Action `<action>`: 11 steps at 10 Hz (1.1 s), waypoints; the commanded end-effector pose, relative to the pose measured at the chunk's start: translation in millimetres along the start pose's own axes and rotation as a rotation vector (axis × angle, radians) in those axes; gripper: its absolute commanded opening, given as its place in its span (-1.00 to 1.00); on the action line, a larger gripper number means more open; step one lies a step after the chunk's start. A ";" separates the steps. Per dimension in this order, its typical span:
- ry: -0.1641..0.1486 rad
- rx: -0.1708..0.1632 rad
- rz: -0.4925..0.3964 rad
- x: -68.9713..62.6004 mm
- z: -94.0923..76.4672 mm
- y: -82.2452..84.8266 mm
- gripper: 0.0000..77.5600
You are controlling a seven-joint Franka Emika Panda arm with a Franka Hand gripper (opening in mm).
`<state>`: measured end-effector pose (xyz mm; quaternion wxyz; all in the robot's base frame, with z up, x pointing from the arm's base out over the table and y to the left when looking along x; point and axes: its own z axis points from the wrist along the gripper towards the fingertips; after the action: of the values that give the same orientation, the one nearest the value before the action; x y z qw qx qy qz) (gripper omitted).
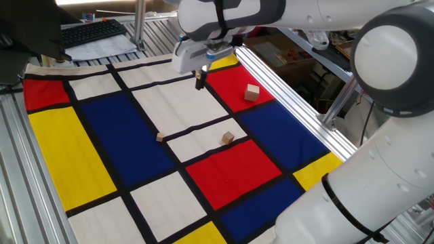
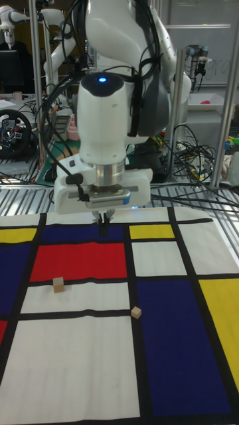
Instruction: Approach and touch the side of the small block
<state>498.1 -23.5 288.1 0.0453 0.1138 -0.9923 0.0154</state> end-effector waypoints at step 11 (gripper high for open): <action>-0.001 -0.010 0.113 40.0 121.9 -20.9 -1.00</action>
<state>469.2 -50.9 217.4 0.0504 0.0835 -0.9949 0.0259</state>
